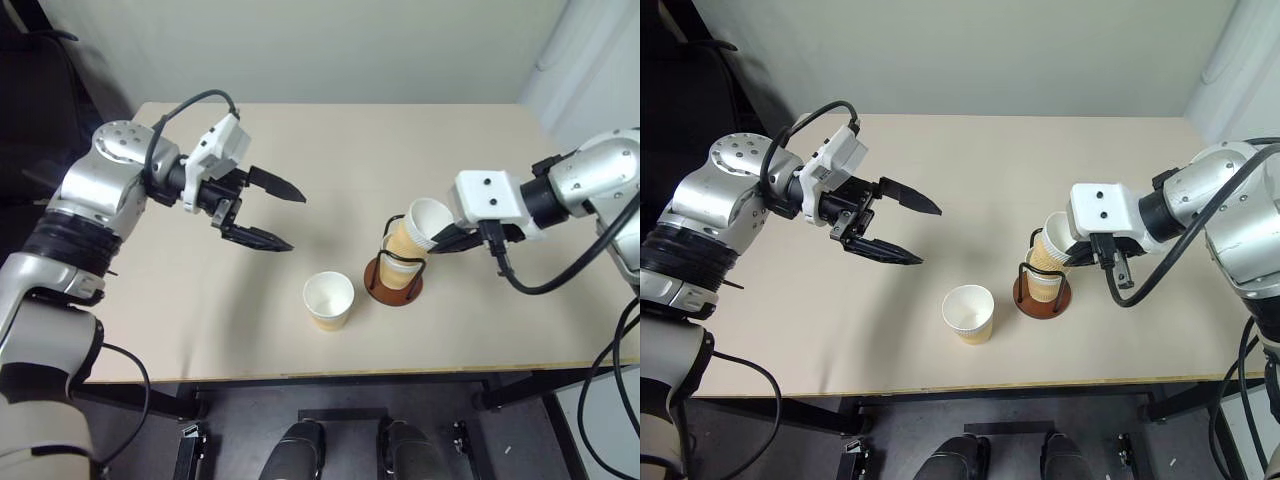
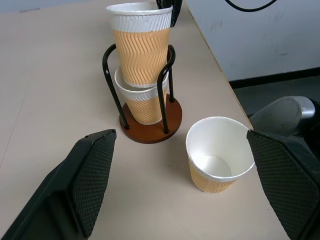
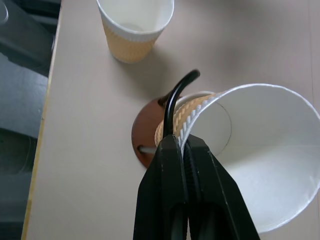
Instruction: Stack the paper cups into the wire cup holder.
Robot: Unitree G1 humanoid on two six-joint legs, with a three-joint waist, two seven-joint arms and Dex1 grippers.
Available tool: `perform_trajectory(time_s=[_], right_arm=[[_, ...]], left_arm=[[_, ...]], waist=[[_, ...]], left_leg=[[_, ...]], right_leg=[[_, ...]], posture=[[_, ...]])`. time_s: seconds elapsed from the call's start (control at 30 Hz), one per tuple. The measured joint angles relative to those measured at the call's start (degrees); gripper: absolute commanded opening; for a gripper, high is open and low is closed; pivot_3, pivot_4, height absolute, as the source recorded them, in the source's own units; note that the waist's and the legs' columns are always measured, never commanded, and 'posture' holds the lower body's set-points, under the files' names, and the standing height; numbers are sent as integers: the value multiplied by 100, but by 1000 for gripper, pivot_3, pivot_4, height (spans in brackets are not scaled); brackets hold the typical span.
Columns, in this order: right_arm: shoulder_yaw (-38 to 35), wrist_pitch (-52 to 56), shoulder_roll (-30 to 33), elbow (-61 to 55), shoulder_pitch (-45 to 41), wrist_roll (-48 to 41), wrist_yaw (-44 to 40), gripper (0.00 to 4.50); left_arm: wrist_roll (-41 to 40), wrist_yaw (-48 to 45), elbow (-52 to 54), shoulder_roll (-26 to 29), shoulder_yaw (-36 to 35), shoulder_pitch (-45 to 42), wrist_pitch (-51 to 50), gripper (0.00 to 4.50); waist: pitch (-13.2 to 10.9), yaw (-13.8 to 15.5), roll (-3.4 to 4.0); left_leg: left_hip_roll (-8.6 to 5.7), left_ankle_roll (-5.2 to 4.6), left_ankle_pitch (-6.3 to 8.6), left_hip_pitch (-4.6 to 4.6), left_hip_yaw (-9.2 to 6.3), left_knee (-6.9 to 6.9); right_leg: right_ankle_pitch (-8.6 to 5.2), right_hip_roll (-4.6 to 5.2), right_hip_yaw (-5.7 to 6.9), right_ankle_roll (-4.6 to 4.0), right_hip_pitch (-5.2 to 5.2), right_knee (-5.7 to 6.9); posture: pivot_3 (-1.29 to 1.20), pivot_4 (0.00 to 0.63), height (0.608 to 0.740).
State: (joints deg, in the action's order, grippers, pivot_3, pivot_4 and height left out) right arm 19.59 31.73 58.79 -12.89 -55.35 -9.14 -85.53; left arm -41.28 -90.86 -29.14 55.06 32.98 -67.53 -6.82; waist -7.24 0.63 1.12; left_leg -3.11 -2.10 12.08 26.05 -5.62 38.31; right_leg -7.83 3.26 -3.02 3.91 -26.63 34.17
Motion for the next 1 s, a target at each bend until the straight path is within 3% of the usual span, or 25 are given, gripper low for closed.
perform_trajectory(time_s=[0.17, 0.27, 0.53, 0.77, 1.0], right_arm=[[87, -209, -48, 109, 0, 174, -68, 33], [120, -259, -191, 158, -1, 264, -64, 608], [74, 175, -534, 254, -104, 171, 47, 3372], [-901, 1515, -397, -37, -147, -682, 357, 3372], [-1716, 2536, -144, -426, -147, -1512, 740, 3372]], left_arm=[[-2, 0, 5, 1, 0, 30, -7, 4500], [-2, 0, 12, 4, 0, 31, -8, 4500], [0, 0, 25, 7, 0, 34, -48, 4500], [109, -1, 117, -122, -54, 25, -327, 4500], [322, -1, 265, 84, 205, -250, -324, 4500]], waist=[[0, -1, 0], [0, -5, 0], [0, -6, 0], [0, 11, -1], [0, -5, 0]], left_leg=[[0, -3, -1, -1, 0, 0], [0, -5, -1, -1, 0, 0], [0, -14, -6, -1, 0, 1], [-2, 1, -16, 4, 0, 0], [-1, 26, -24, -2, 1, -9]], right_leg=[[2, 0, 0, 0, 0, 2], [5, 0, 0, -1, 0, 3], [7, 0, 0, -4, 0, 8], [6, 0, 0, -7, 0, 5], [2, -1, -2, -7, -2, 4]], posture=[[0, 150, 740], [0, 150, 740], [0, 150, 740], [0, 150, 740], [0, 150, 740]])
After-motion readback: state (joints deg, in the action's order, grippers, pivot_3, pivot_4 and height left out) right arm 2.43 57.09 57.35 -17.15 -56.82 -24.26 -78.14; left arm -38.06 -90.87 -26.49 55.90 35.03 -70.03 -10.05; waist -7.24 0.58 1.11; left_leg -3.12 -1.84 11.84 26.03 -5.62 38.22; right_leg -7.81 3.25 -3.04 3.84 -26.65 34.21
